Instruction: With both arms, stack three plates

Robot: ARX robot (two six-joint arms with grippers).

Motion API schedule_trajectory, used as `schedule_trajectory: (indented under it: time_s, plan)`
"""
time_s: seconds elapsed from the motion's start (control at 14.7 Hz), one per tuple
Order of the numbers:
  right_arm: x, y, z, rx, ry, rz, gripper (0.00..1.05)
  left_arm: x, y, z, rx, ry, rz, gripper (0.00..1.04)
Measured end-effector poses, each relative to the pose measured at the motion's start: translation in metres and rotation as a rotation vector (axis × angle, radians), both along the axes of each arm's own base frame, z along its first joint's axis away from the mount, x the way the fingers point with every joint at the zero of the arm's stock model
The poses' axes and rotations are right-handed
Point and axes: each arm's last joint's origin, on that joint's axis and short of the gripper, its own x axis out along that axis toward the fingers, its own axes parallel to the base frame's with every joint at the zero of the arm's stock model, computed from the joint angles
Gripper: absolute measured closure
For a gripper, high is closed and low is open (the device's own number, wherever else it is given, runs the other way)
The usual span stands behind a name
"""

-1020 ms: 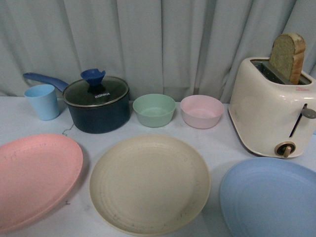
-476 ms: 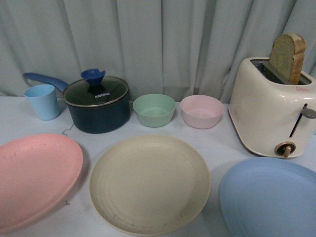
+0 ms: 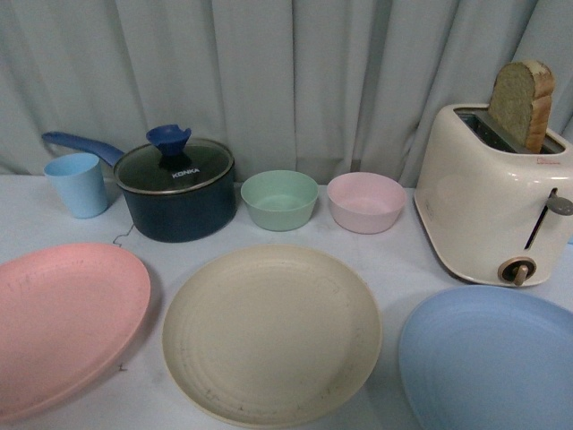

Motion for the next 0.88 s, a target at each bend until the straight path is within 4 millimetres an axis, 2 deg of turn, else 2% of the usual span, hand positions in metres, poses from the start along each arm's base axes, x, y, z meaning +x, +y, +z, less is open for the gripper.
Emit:
schedule_trajectory:
  time_s: [0.88]
  plan:
    - [0.0000,0.0000,0.0000,0.000,0.000,0.000,0.06,0.0000,0.0000,0.0000,0.000,0.000,0.000,0.07]
